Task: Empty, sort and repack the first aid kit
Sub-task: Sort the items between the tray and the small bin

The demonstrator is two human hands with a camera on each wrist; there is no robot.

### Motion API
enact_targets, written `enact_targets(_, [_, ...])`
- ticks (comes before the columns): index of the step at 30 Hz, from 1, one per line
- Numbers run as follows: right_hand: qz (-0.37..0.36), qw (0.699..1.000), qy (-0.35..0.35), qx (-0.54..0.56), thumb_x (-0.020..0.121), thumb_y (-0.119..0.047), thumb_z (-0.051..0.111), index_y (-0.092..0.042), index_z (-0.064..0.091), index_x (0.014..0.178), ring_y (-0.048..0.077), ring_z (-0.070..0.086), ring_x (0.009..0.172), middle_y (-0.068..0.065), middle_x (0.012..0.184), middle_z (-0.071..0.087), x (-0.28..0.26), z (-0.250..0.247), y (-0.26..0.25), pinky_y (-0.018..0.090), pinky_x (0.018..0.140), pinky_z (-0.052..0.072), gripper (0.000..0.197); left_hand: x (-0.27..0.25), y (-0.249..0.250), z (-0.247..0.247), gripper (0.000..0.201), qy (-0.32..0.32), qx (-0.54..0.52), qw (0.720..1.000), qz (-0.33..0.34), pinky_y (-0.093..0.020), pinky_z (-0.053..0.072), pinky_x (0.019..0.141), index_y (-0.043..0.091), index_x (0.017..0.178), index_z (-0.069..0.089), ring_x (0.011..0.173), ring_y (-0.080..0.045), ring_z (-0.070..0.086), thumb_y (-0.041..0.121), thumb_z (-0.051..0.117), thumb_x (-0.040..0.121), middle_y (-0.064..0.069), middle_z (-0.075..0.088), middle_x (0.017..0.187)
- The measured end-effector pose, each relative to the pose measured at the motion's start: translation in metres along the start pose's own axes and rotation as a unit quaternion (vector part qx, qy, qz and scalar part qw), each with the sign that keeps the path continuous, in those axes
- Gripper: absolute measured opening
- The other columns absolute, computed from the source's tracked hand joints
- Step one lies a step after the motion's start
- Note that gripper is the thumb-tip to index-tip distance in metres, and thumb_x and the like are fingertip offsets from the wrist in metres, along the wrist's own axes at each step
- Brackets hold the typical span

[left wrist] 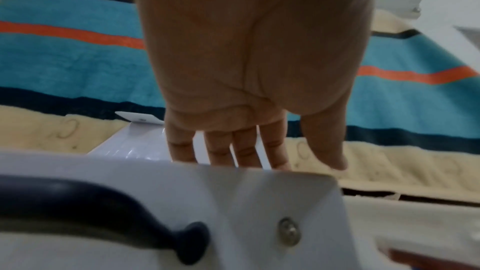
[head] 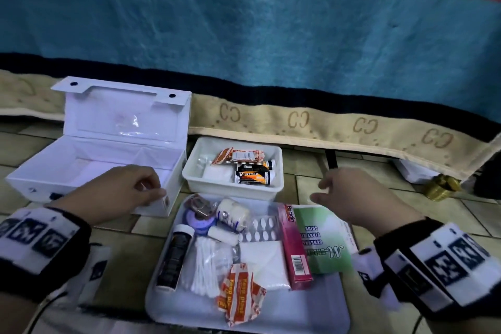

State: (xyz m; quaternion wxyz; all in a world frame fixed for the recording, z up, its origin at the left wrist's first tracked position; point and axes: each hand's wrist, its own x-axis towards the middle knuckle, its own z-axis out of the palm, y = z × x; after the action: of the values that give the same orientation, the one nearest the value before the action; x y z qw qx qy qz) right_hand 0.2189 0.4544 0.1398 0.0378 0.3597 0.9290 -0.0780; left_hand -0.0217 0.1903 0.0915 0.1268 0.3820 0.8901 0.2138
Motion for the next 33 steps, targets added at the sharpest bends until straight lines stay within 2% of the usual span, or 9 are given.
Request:
enact_targets(6, [-0.128,0.990,0.036,-0.041,0.087,-0.034,0.057,-0.018,0.064,0.106,0.027,0.062,0.096,0.005,0.103,0.067,0.032,-0.009,-0.062,0.034,0.080,0.052,0.025,0.014,-0.005,0.004,0.038,-0.114,0.109,0.987,-0.007,-0.029,0.042,0.078,0.027,0.082,0.056,0.082,-0.015,0.056,0.058,0.036,0.090,0.005,0.062,0.082])
enact_targets(11, [-0.168,0.980,0.048,-0.090,0.090,-0.019,0.047,-0.020,0.062,0.112,0.026,0.061,0.097,0.006,0.110,0.065,0.072,0.001,-0.093,0.030,0.073,0.045,0.027,0.017,0.001,0.009,0.045,-0.127,0.213,0.969,0.003,-0.031,0.034,0.072,0.028,0.064,0.034,0.076,-0.017,0.047,0.066,0.032,0.088,0.007,0.045,0.067])
enact_targets(15, [-0.154,0.980,0.008,-0.130,0.091,-0.019,0.045,-0.019,0.058,0.119,0.027,0.059,0.102,0.007,0.116,0.062,0.089,0.015,-0.106,0.032,0.075,0.046,0.030,0.024,-0.002,0.009,0.044,-0.170,0.213,0.962,-0.005,-0.031,0.038,0.076,0.030,0.069,0.038,0.083,-0.015,0.046,0.068,0.029,0.088,0.008,0.048,0.083])
enact_targets(18, [-0.137,0.977,-0.023,-0.162,0.092,-0.016,0.046,-0.016,0.059,0.113,0.027,0.061,0.094,0.008,0.109,0.064,0.094,0.025,-0.112,0.032,0.070,0.048,0.024,0.028,-0.006,0.006,0.051,-0.182,0.213,0.960,0.026,-0.032,0.044,0.083,0.025,0.092,0.052,0.090,-0.015,0.053,0.069,0.027,0.088,0.006,0.058,0.102])
enact_targets(20, [-0.121,0.979,-0.026,-0.160,0.091,-0.012,0.045,-0.016,0.061,0.105,0.027,0.062,0.089,0.007,0.104,0.065,0.095,0.028,-0.113,0.035,0.072,0.052,0.022,0.029,-0.011,0.007,0.052,-0.179,0.212,0.959,0.054,-0.031,0.043,0.077,0.025,0.086,0.054,0.085,-0.016,0.055,0.069,0.026,0.087,0.005,0.060,0.093])
enact_targets(23, [-0.103,0.985,-0.021,-0.139,0.090,-0.013,0.046,-0.013,0.064,0.094,0.026,0.063,0.083,0.007,0.096,0.066,0.093,0.027,-0.113,0.033,0.069,0.052,0.018,0.029,-0.015,0.009,0.050,-0.169,0.219,0.958,0.078,-0.030,0.038,0.066,0.027,0.066,0.040,0.073,-0.016,0.050,0.069,0.026,0.088,0.005,0.052,0.071])
enact_targets(27, [-0.081,0.995,-0.020,-0.057,0.085,-0.020,0.058,-0.016,0.061,0.077,0.020,0.060,0.070,0.003,0.083,0.064,0.089,0.019,-0.110,0.026,0.059,0.046,0.010,0.034,-0.017,0.008,0.054,-0.180,0.216,0.954,0.102,-0.030,0.037,0.066,0.020,0.071,0.042,0.069,-0.016,0.048,0.068,0.026,0.089,0.004,0.048,0.068])
enact_targets(30, [-0.077,0.997,-0.014,-0.023,0.084,-0.016,0.059,-0.019,0.056,0.078,0.020,0.058,0.071,0.004,0.084,0.062,0.088,0.018,-0.106,0.026,0.060,0.044,0.007,0.036,-0.018,0.008,0.055,-0.179,0.223,0.951,0.117,-0.029,0.036,0.064,0.019,0.072,0.043,0.069,-0.016,0.048,0.068,0.027,0.088,0.003,0.048,0.068])
enact_targets(33, [-0.052,0.997,0.036,0.042,0.083,-0.006,0.058,-0.015,0.063,0.089,0.020,0.059,0.075,0.003,0.086,0.063,0.088,0.021,-0.102,0.024,0.063,0.045,0.013,0.037,-0.019,0.009,0.057,-0.183,0.228,0.948,0.124,-0.029,0.037,0.065,0.017,0.076,0.047,0.074,-0.018,0.053,0.069,0.027,0.088,0.002,0.053,0.073])
